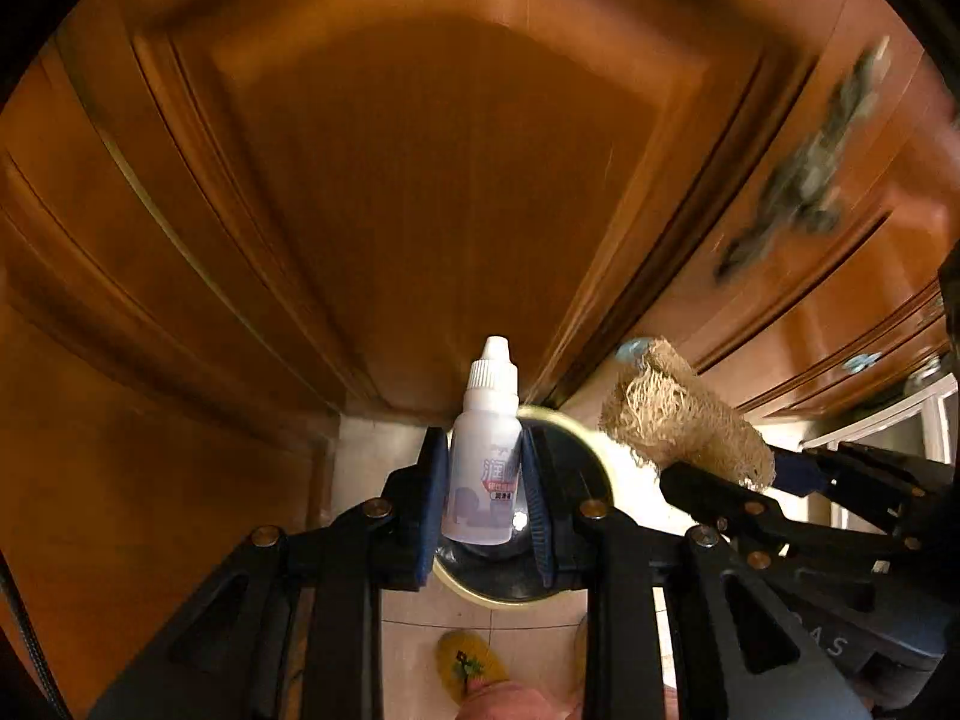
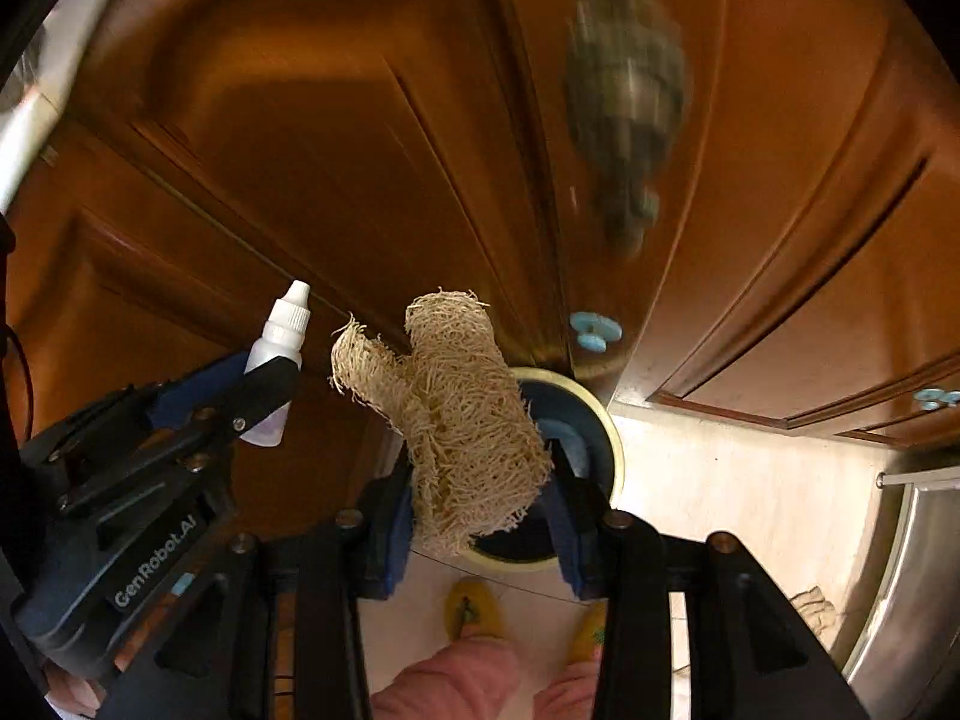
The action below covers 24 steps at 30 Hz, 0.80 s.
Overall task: Collect trash
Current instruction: 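Carry the bottle and loofah down over the floor trash bin with both tools, then open both tools to drop the bottle and loofah into the bin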
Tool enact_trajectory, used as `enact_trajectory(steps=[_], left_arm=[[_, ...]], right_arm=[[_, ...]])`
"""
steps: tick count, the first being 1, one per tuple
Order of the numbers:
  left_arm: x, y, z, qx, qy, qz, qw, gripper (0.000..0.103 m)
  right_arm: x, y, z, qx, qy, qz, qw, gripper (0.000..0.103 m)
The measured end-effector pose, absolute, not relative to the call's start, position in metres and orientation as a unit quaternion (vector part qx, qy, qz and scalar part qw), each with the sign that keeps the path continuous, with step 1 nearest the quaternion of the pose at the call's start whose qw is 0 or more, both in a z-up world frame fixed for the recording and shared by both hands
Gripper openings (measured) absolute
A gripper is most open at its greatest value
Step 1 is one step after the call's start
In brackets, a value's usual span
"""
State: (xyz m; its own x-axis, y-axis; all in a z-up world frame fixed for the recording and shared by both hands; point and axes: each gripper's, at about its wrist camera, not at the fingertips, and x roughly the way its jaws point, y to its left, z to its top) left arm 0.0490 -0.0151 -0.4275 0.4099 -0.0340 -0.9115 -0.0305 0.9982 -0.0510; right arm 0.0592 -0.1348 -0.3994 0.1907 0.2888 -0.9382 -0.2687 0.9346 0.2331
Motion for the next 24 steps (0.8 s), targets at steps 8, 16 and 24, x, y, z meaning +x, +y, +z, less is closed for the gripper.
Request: enact_trajectory(steps=[8, 16, 24], left_arm=[[0.047, -0.042, -0.513, -0.015, 0.562, 0.007, 0.827, 0.022], [0.049, -0.045, -0.557, -0.026, 0.576, 0.017, 0.817, 0.022], [0.051, -0.035, -0.570, -0.026, 0.594, 0.020, 0.804, 0.040]], right_arm=[[0.065, -0.142, -0.480, -0.007, 0.622, 0.194, 0.758, 0.041], [0.061, -0.142, -0.527, -0.025, 0.632, 0.205, 0.747, 0.043], [0.064, -0.142, -0.544, -0.032, 0.641, 0.207, 0.739, 0.048]])
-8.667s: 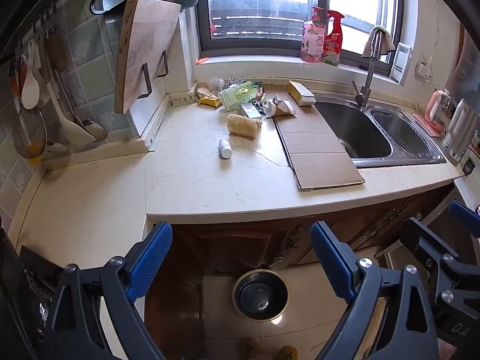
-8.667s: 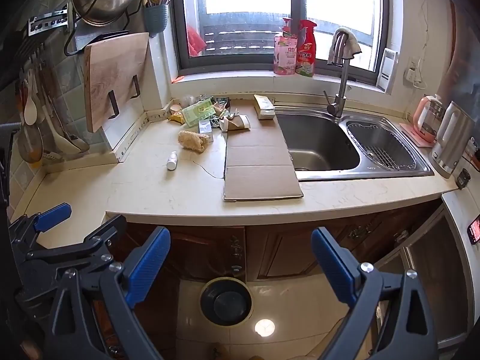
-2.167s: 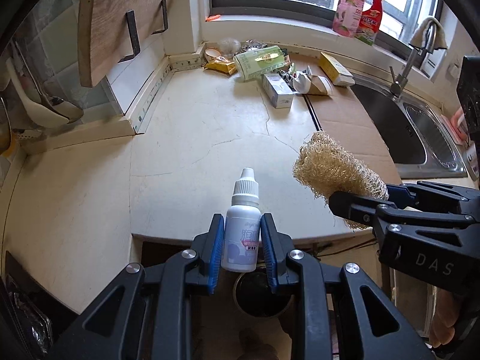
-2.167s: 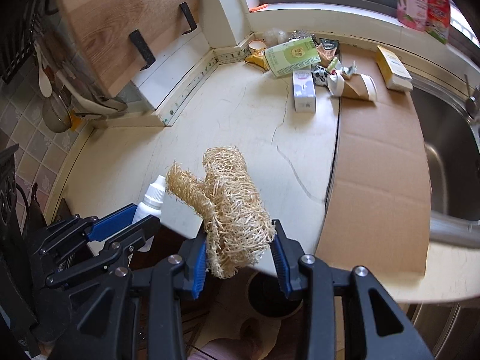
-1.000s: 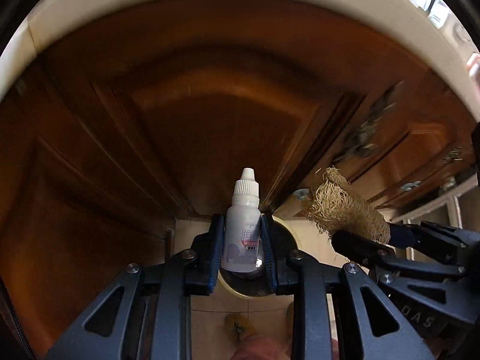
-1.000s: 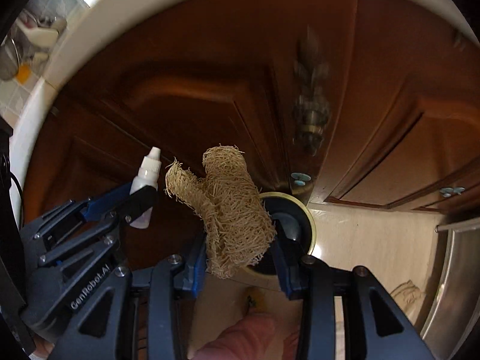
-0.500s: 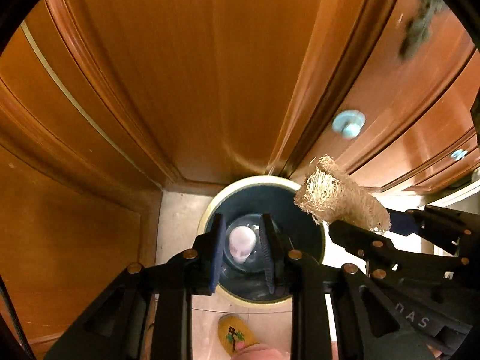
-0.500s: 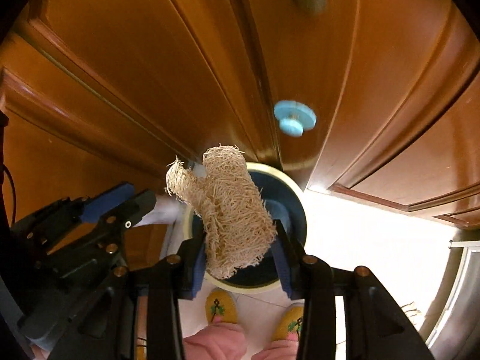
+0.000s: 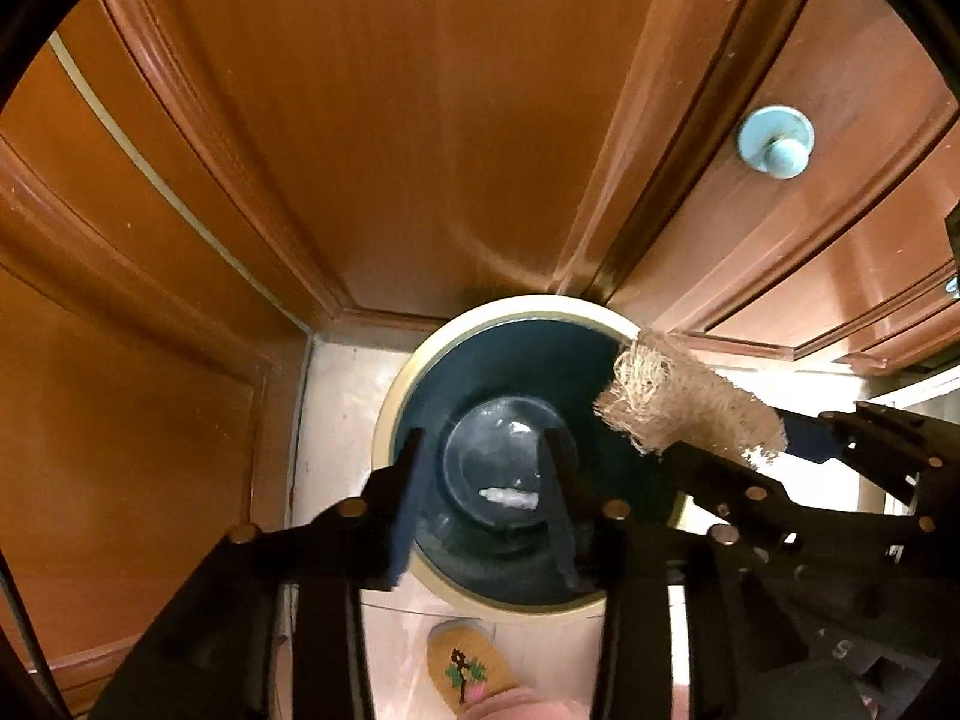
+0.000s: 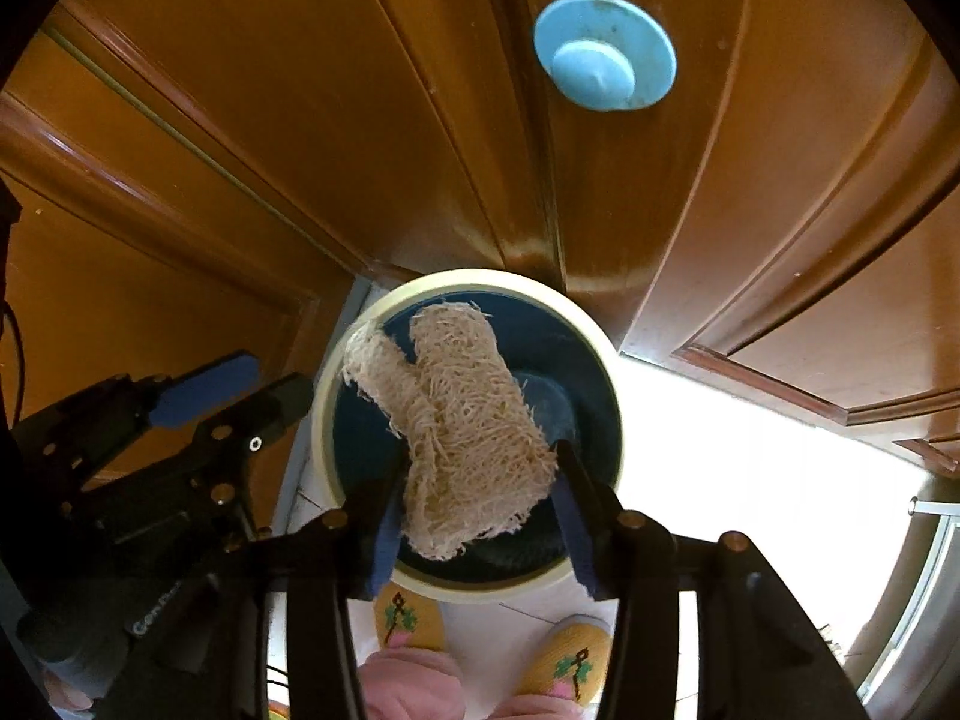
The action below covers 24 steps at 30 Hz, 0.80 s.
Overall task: Collect trash
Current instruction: 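Open both tools to drop the bottle and loofah into the bin, then raise both open tools back up toward the counter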
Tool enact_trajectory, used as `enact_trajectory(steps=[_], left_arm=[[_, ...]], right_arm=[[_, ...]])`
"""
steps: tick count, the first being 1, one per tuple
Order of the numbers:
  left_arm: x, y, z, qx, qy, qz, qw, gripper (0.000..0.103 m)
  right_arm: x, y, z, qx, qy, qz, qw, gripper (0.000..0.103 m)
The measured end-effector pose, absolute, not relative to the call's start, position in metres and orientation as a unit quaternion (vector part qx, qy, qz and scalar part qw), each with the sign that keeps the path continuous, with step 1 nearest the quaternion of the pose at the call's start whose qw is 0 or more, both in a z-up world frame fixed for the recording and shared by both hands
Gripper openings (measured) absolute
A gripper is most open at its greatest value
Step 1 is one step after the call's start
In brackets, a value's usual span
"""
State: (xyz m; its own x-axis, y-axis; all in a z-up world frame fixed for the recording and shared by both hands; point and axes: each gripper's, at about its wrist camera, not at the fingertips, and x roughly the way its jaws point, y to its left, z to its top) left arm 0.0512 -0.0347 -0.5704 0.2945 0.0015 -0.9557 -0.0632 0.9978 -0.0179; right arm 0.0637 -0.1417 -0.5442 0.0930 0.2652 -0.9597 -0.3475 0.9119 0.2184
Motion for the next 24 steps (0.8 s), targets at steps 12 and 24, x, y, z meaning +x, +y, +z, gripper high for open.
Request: enact_trajectory(steps=[12, 24], left_arm=[[0.051, -0.018, -0.567, -0.026, 0.592, 0.038, 0.805, 0.069], [0.036, -0.011, -0.486, -0.032, 0.595, 0.032, 0.803, 0.070]], right_arm=[[0.066, -0.150, -0.545, -0.008, 0.654, 0.201, 0.729, 0.063], [0.049, -0.156, -0.475, 0.031, 0.667, 0.179, 0.722, 0.063]])
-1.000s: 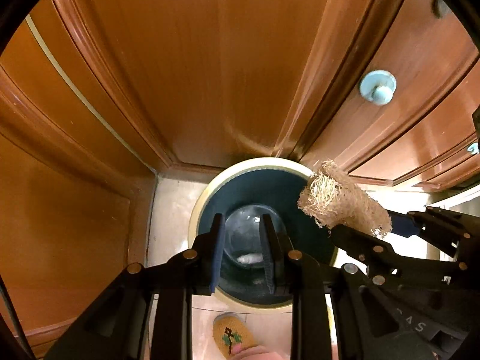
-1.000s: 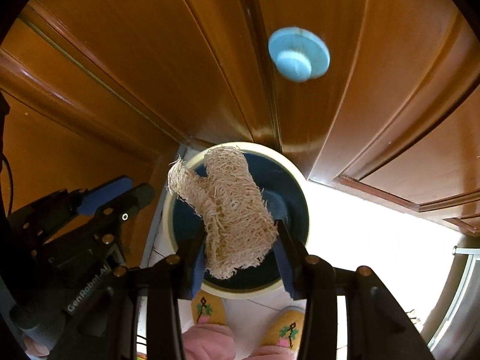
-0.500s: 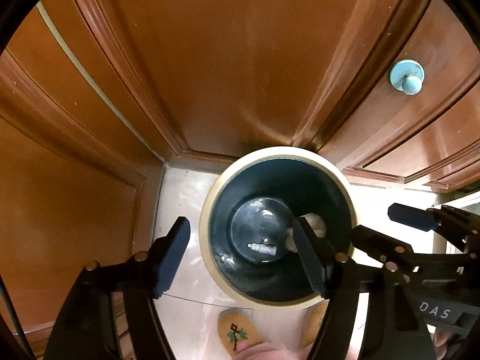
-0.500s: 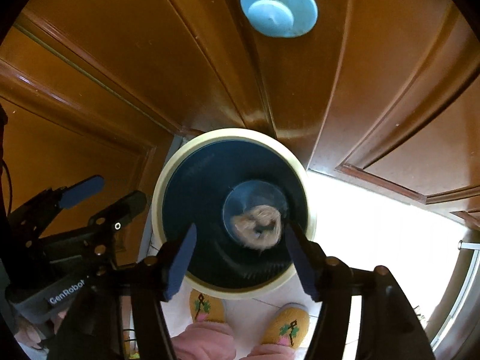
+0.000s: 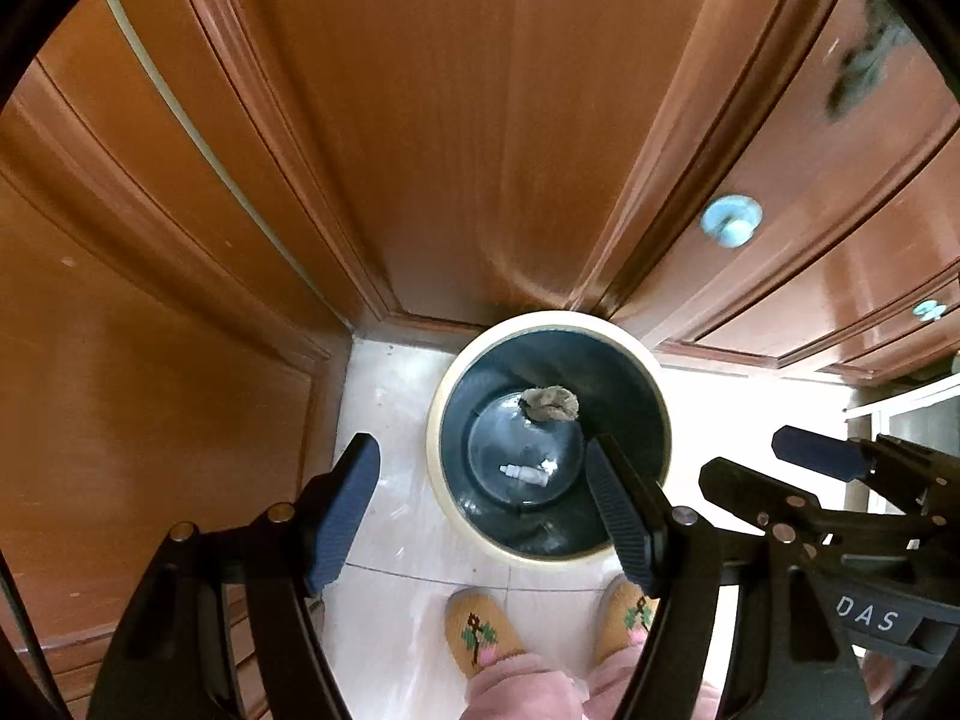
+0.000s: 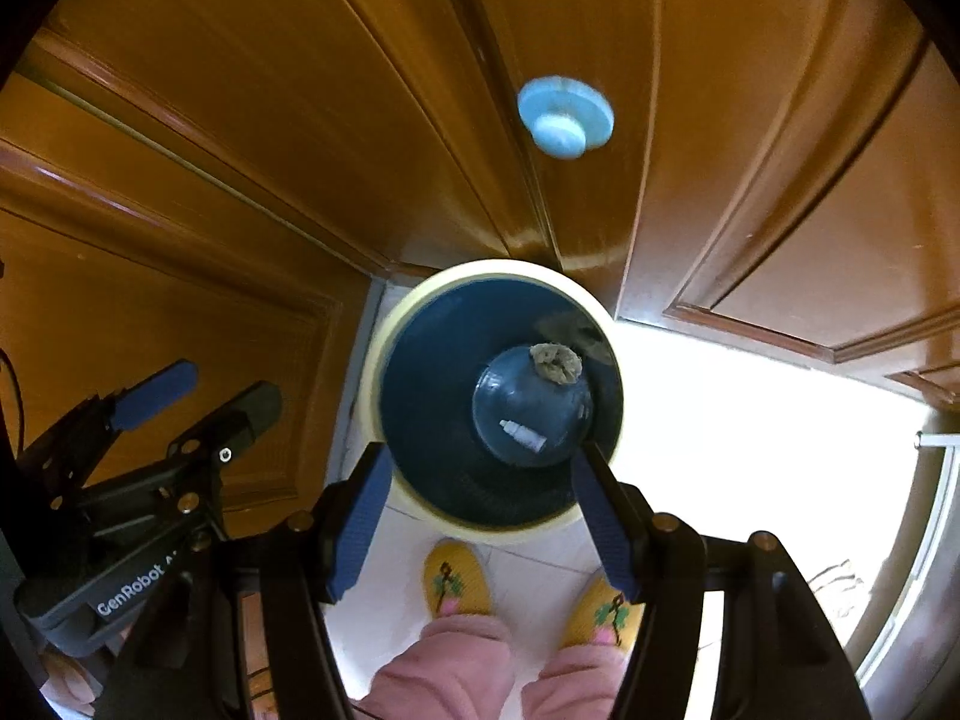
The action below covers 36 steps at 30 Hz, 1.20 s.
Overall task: Collect trash
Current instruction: 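Raise both open tools back up toward the counter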
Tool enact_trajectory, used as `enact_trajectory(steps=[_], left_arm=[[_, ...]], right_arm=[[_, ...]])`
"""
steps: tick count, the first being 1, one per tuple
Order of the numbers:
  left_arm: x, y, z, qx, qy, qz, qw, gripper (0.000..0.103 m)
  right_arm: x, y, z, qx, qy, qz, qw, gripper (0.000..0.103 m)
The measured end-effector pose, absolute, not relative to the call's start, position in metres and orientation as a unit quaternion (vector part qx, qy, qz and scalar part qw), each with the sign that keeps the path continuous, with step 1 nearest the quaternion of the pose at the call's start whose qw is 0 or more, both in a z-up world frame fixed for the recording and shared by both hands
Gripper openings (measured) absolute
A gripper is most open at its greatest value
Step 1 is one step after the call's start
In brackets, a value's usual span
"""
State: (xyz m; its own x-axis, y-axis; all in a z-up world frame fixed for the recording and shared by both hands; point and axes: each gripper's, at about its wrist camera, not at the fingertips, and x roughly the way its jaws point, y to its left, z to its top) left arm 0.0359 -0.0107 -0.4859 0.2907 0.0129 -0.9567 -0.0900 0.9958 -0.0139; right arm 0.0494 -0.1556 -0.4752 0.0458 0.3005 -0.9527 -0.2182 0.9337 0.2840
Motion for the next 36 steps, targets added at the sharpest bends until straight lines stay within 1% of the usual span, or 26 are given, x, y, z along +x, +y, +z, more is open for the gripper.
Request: enact_trajectory(steps=[6, 15, 25, 32, 36], left_arm=[[0.030, -0.009, -0.416, -0.032, 0.588, 0.022, 0.808, 0.070], [0.019, -0.011, -0.310, -0.032, 0.597, -0.001, 0.801, 0.070], [0.017, -0.010, -0.204, -0.018, 0.588, -0.022, 0.808, 0.070], [0.025, -0.004, -0.132, -0.007, 0.550, -0.042, 0.834, 0.070], [0.032, -0.002, -0.096, 0.008, 0.518, -0.053, 0.854, 0.070]], right_arm=[[0.043, -0.157, -0.411, 0.051, 0.661, 0.178, 0.727, 0.063], [0.034, -0.162, -0.298, 0.057, 0.640, 0.178, 0.745, 0.063], [0.026, -0.150, -0.189, 0.016, 0.595, 0.177, 0.784, 0.063], [0.029, -0.148, -0.111, 0.003, 0.542, 0.162, 0.825, 0.063], [0.035, -0.147, -0.079, 0.005, 0.510, 0.152, 0.846, 0.063]])
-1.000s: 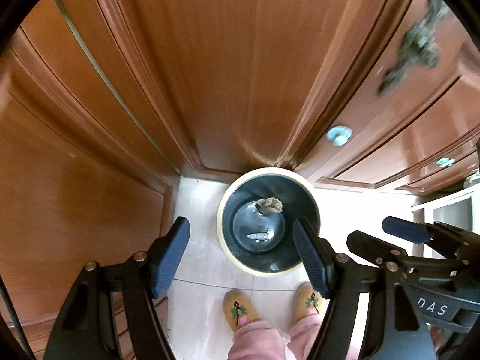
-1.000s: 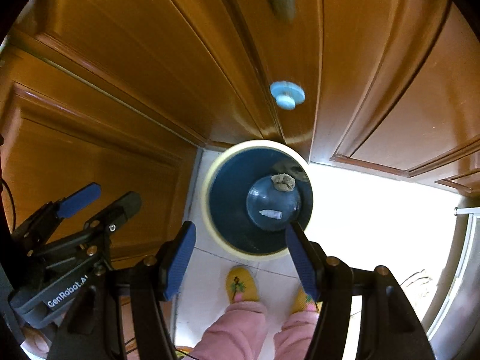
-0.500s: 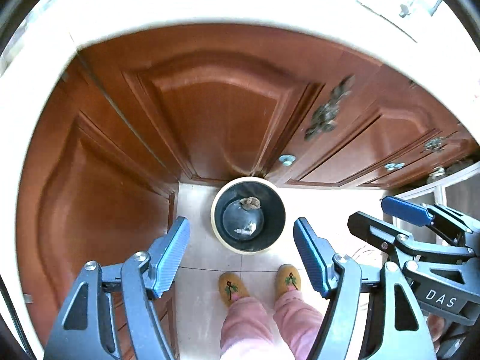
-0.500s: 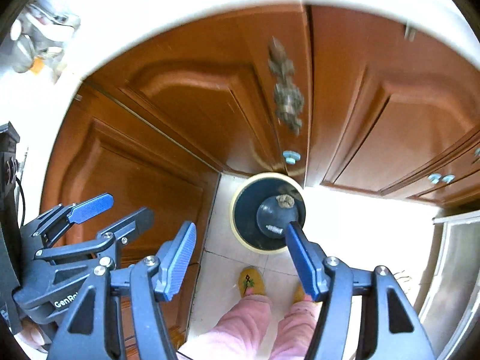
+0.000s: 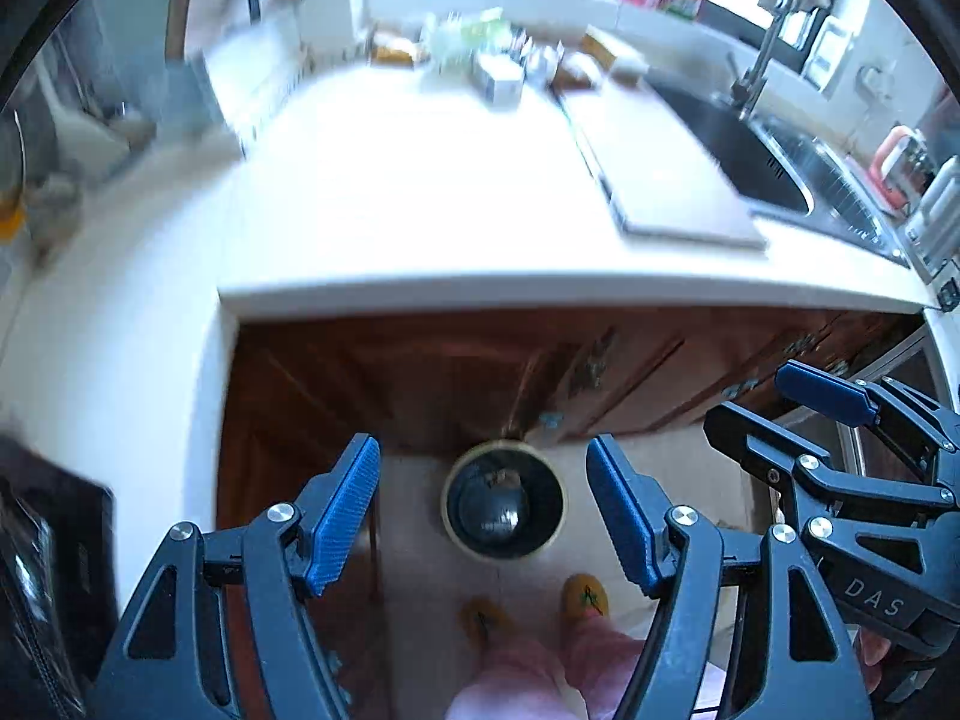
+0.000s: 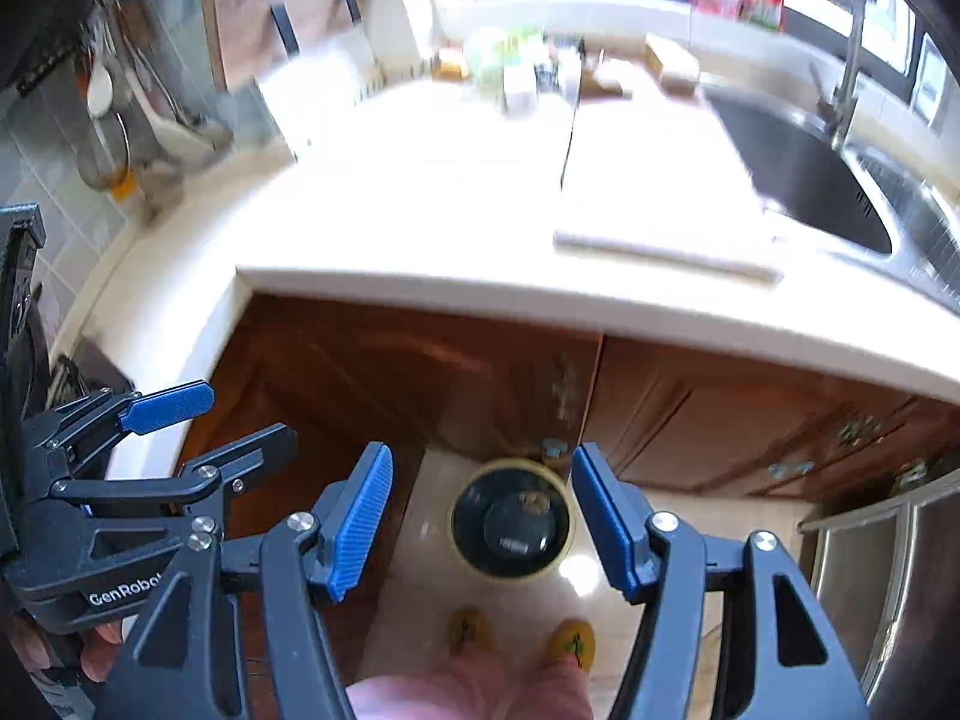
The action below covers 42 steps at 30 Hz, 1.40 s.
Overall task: Collect trash
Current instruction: 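Raise both open tools back up toward the counter, then grasp the blue-white lubricant box with left tool while right tool grasps the white atomy toothpaste box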
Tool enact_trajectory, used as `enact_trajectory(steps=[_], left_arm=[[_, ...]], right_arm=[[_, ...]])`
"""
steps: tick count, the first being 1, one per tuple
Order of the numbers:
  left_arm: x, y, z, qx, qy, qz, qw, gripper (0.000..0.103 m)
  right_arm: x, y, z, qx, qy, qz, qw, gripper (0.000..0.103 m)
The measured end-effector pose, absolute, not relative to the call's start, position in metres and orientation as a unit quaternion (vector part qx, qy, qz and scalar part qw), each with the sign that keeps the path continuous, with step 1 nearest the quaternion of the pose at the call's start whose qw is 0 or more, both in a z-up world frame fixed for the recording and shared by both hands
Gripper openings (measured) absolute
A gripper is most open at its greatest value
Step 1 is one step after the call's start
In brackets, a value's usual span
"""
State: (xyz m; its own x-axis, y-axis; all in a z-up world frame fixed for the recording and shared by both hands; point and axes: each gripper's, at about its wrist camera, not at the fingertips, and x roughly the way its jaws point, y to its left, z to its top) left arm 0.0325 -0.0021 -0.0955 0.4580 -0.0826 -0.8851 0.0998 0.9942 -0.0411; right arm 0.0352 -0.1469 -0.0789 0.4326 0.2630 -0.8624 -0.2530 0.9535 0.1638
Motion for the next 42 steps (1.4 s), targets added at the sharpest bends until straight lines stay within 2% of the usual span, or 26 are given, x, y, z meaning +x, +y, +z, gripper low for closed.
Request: enact_trajectory(steps=[9, 13, 20, 32, 41, 42], left_arm=[[0.043, 0.003, -0.024, 0.032, 0.434, -0.075, 0.897, 0.071], [0.051, 0.008, -0.003, 0.035, 0.400, -0.078, 0.913, 0.077], [0.068, 0.009, 0.021, 0.034, 0.367, -0.086, 0.926, 0.078], [0.131, -0.002, 0.031, 0.009, 0.389, -0.079, 0.918, 0.078], [0.244, -0.032, 0.028, -0.004, 0.430, -0.048, 0.902, 0.077], [0.259, -0.036, 0.027, -0.007, 0.433, -0.045, 0.900, 0.077]], right_arm=[[0.045, -0.139, -0.017, 0.002, 0.445, 0.116, 0.888, 0.063], [0.050, -0.139, 0.003, 0.004, 0.427, 0.100, 0.899, 0.063], [0.059, -0.142, 0.020, -0.006, 0.410, 0.079, 0.909, 0.063], [0.132, -0.176, 0.038, 0.004, 0.410, 0.086, 0.908, 0.063], [0.247, -0.219, 0.047, 0.013, 0.423, 0.121, 0.898, 0.063], [0.259, -0.224, 0.047, 0.017, 0.427, 0.125, 0.895, 0.065]])
